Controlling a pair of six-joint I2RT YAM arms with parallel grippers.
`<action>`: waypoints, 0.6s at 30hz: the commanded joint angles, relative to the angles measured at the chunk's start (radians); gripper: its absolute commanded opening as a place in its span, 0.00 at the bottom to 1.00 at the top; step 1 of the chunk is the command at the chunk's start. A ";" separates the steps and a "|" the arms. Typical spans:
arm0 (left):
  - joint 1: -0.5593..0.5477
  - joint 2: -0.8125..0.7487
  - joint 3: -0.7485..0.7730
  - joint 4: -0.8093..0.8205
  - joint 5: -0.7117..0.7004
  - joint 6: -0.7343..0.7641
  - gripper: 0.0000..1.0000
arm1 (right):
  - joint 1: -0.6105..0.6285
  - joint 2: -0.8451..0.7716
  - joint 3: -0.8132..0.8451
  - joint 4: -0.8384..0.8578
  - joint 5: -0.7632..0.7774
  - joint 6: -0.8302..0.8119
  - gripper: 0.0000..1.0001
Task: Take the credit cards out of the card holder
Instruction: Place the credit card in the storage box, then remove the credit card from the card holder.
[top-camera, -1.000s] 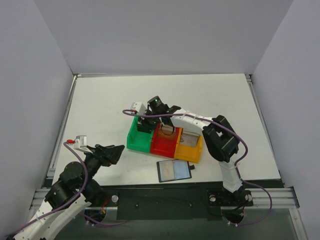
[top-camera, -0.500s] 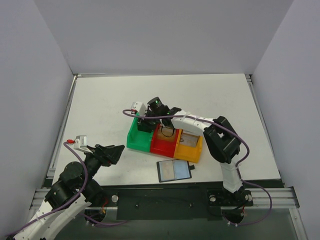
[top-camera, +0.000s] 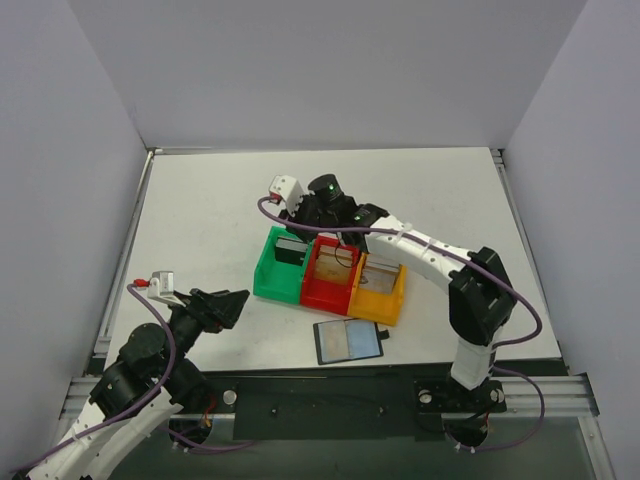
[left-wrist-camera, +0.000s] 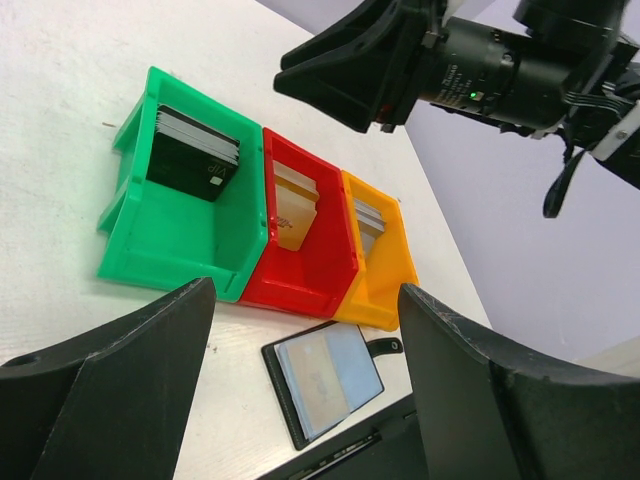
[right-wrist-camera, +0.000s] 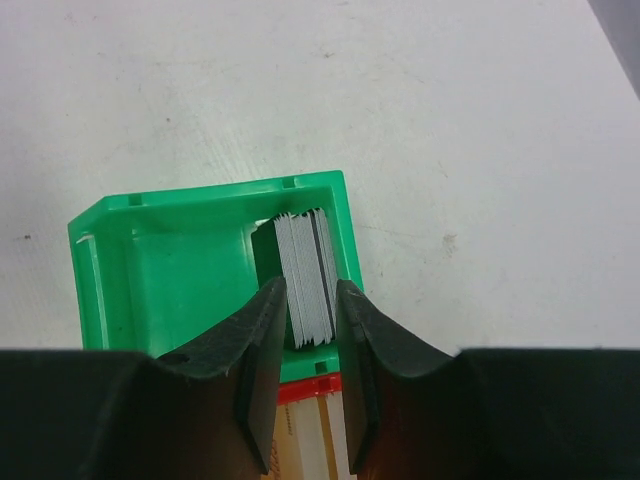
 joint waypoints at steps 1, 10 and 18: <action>-0.001 -0.051 0.022 0.031 0.024 0.006 0.84 | 0.031 -0.145 -0.062 0.011 0.074 0.058 0.23; -0.003 0.222 -0.037 0.226 0.278 -0.022 0.84 | 0.157 -0.525 -0.424 -0.088 0.278 0.235 0.26; -0.012 0.414 -0.139 0.449 0.432 -0.105 0.83 | 0.244 -0.885 -0.769 -0.127 0.444 0.596 1.00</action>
